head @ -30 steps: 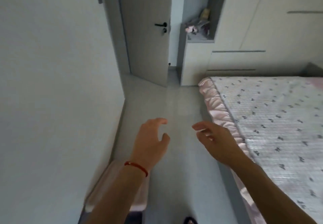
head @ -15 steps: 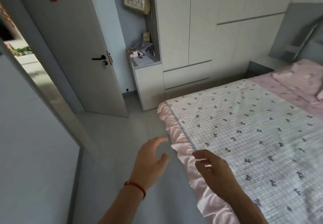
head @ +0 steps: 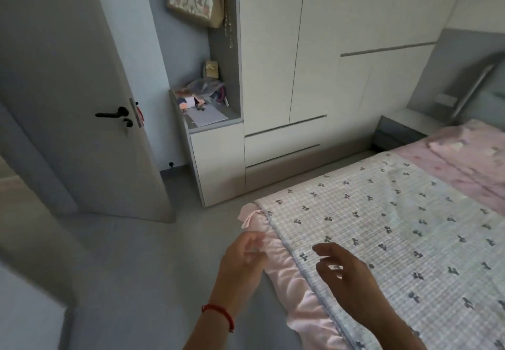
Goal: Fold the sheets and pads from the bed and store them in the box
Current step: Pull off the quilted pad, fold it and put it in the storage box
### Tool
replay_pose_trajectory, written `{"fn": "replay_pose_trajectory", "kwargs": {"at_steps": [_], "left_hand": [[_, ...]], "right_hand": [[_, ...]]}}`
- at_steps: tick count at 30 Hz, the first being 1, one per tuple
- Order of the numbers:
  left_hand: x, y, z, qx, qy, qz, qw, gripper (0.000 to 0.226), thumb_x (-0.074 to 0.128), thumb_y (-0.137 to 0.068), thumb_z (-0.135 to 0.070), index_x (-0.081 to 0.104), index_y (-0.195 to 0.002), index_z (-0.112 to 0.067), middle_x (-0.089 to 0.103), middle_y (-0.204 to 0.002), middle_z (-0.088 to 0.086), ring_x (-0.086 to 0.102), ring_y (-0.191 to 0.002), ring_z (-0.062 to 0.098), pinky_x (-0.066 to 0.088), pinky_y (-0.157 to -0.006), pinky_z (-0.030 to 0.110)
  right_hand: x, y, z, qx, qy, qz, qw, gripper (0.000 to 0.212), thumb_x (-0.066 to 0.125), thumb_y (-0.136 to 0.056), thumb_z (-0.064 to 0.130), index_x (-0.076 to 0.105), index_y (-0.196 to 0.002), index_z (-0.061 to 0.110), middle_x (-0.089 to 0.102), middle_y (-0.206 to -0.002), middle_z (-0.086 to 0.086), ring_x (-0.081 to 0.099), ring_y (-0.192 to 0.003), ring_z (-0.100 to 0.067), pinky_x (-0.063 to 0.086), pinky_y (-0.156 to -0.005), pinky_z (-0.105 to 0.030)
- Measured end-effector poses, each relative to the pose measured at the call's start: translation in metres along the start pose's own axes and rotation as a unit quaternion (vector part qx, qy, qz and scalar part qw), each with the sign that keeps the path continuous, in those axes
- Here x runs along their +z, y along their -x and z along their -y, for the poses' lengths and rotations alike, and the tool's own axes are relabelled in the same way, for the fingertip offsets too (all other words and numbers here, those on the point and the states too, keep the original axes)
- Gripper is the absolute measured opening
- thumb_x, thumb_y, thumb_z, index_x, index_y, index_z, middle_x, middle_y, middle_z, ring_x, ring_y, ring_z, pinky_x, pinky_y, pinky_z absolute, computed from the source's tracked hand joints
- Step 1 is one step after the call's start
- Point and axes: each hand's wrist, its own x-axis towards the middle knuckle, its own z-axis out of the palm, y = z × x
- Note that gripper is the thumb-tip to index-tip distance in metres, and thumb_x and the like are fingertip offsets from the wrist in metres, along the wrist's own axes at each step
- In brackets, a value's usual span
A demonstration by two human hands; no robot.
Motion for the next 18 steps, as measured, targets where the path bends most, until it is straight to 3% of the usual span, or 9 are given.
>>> {"fn": "replay_pose_trajectory", "kwargs": {"at_steps": [3,6,10,12,15,18], "left_hand": [[-0.034,-0.1,-0.002,0.024,-0.043,0.057,0.997,0.032,0.065,-0.085,-0.009,0.068,-0.11,-0.029,0.071,-0.112,-0.015,0.065,-0.099,-0.005,0.044,-0.077,0.006],[-0.048,-0.188,-0.014,0.06,-0.081,0.102,0.99,0.035,0.066,-0.088,-0.015,0.065,-0.116,-0.035,0.068,-0.116,-0.02,0.061,-0.107,-0.009,0.045,-0.086,0.007],[-0.058,-0.306,-0.026,0.115,-0.145,0.137,0.973,0.037,0.066,-0.089,-0.013,0.064,-0.118,-0.035,0.063,-0.115,-0.024,0.056,-0.108,-0.017,0.04,-0.083,0.0],[-0.063,-0.361,-0.03,0.133,-0.195,0.144,0.961,0.038,0.065,-0.09,-0.014,0.063,-0.122,-0.035,0.061,-0.118,-0.023,0.056,-0.112,-0.01,0.039,-0.089,0.001],[-0.066,-0.461,-0.033,0.125,-0.242,0.156,0.949,0.04,0.064,-0.086,-0.02,0.062,-0.122,-0.037,0.064,-0.121,-0.015,0.058,-0.115,0.001,0.047,-0.101,0.023],[-0.062,-0.551,-0.055,0.123,-0.28,0.203,0.93,0.041,0.066,-0.088,-0.02,0.061,-0.126,-0.037,0.064,-0.123,-0.013,0.057,-0.115,0.001,0.044,-0.096,0.016]], "right_hand": [[0.029,-0.078,0.01,0.028,0.009,-0.034,0.999,0.03,0.07,-0.093,0.009,0.068,-0.111,0.033,0.072,-0.113,0.016,0.069,-0.097,0.001,0.055,-0.08,-0.016],[0.052,-0.148,0.011,0.066,-0.002,-0.067,0.996,0.026,0.068,-0.095,0.011,0.069,-0.115,0.028,0.072,-0.113,0.016,0.068,-0.097,0.003,0.052,-0.078,-0.01],[0.092,-0.252,0.0,0.086,-0.018,-0.104,0.991,0.025,0.066,-0.096,0.014,0.069,-0.116,0.029,0.071,-0.113,0.02,0.067,-0.1,0.005,0.052,-0.08,-0.01],[0.108,-0.301,-0.01,0.095,-0.035,-0.111,0.989,0.026,0.065,-0.096,0.012,0.069,-0.116,0.027,0.071,-0.113,0.02,0.066,-0.101,0.006,0.053,-0.079,-0.01],[0.126,-0.391,-0.035,0.129,-0.06,-0.115,0.983,0.024,0.064,-0.096,0.01,0.07,-0.116,0.023,0.072,-0.113,0.016,0.066,-0.096,0.006,0.049,-0.076,-0.007],[0.136,-0.476,-0.044,0.168,-0.071,-0.156,0.971,0.021,0.065,-0.097,0.012,0.069,-0.114,0.023,0.072,-0.111,0.014,0.068,-0.093,0.002,0.048,-0.073,-0.007]]}}
